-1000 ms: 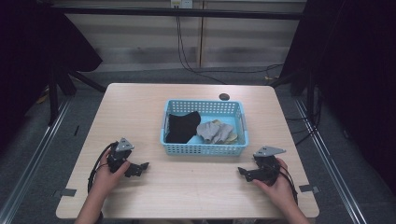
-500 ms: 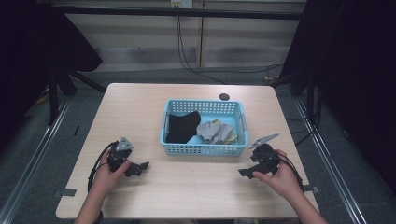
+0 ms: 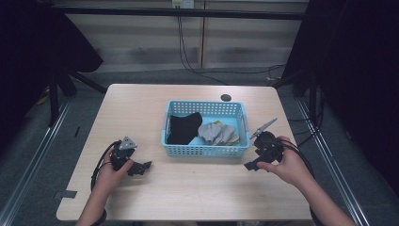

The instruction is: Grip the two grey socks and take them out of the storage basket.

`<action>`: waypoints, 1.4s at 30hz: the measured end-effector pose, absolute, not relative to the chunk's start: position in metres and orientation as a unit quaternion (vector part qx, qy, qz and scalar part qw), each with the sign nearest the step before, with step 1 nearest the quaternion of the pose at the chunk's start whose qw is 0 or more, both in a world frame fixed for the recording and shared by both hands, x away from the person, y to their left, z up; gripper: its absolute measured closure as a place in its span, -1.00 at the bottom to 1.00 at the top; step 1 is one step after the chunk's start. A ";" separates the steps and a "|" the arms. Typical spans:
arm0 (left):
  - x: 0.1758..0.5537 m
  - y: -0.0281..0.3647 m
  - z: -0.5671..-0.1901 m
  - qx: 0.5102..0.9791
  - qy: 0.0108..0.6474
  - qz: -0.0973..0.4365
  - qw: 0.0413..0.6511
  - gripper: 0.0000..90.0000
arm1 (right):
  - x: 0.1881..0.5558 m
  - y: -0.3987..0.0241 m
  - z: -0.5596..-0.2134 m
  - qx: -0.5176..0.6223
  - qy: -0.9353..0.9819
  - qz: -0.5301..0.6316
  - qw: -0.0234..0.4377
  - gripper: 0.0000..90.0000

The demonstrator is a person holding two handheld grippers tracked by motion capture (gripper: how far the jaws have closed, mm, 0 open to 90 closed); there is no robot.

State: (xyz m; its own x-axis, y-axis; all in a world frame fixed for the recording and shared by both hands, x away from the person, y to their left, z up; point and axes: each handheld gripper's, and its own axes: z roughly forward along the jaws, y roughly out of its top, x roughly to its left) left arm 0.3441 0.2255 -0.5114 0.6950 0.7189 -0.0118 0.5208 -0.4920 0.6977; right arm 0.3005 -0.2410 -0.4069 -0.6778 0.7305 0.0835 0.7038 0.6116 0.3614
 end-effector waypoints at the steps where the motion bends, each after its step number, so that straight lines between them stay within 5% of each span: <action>1: 0.344 0.226 -0.511 0.852 0.364 0.142 0.349 -1.00 | 0.300 -0.241 -0.407 0.400 0.897 0.185 0.036 -0.45; 12: 0.344 0.225 -0.511 0.851 0.365 0.143 0.349 -1.00 | 0.333 -0.218 -0.363 0.389 0.900 0.192 0.039 -0.39; 27: 0.346 0.224 -0.512 0.852 0.362 0.142 0.350 -1.00 | 0.383 -0.186 -0.375 0.399 0.900 0.172 0.040 -0.36; 42: 0.347 0.224 -0.511 0.853 0.360 0.141 0.350 -1.00 | 0.429 -0.159 -0.407 0.420 0.891 0.167 0.035 -0.11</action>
State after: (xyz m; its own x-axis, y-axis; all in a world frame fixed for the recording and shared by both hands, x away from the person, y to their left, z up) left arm 0.3466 0.2237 -0.5114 0.7009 0.7132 -0.0101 0.5154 -0.4965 0.6985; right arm 0.4294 -0.1589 -0.4069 -0.6450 0.7603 0.0775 0.7366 0.5914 0.3282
